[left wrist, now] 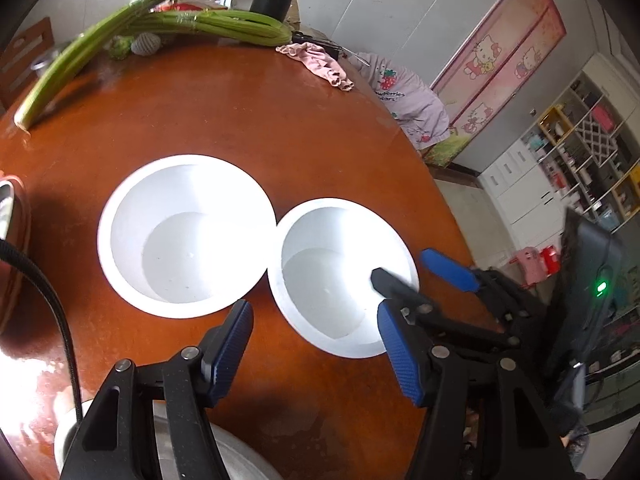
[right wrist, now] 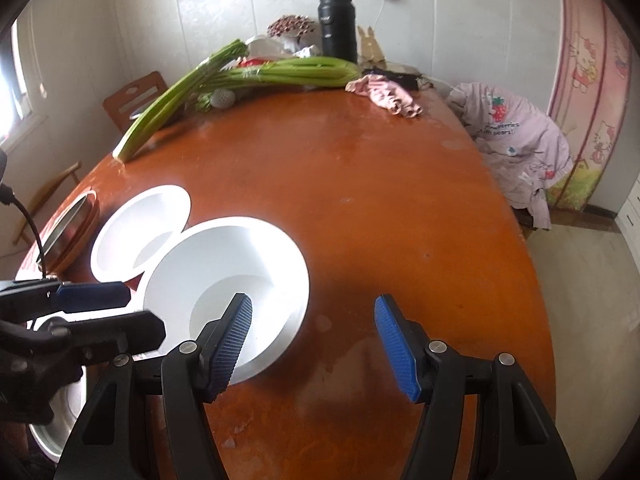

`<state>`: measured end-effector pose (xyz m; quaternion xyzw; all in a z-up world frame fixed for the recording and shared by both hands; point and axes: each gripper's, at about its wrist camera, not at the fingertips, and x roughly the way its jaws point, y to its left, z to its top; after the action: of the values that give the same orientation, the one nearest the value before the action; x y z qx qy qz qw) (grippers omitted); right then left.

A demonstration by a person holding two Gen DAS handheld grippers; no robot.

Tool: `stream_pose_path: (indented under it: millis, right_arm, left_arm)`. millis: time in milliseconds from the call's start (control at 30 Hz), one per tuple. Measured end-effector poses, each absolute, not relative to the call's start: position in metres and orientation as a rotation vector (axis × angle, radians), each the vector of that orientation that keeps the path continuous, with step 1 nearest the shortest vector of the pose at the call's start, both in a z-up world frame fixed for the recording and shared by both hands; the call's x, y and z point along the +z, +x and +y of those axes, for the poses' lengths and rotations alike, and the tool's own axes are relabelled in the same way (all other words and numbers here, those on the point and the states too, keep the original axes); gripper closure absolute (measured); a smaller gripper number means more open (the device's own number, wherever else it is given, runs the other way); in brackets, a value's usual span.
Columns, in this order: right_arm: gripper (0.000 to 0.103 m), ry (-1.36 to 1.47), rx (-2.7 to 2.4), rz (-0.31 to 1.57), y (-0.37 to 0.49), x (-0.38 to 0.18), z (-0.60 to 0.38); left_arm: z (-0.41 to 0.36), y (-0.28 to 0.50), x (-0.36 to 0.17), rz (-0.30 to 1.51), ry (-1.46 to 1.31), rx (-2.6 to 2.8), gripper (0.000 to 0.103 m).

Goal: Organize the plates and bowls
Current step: 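Close the right tool on the rim of a red paper bowl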

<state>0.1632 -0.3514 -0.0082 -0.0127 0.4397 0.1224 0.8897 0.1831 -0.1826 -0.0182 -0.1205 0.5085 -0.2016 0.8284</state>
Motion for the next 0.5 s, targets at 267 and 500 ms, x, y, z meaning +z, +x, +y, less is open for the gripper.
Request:
stream_pose_path:
  millis: [267,500]
  right_arm:
    - [0.039,-0.053,0.377,0.948,0.158,-0.019,-0.327]
    - [0.039,-0.035,0.424,0.971,0.148,-0.019,-0.312]
  left_arm:
    - [-0.183,0.191,-0.027,1.108,-0.285,-0.448,0.043]
    - [-0.186,0.189,-0.030,1.120,-0.265,-0.452,0.044]
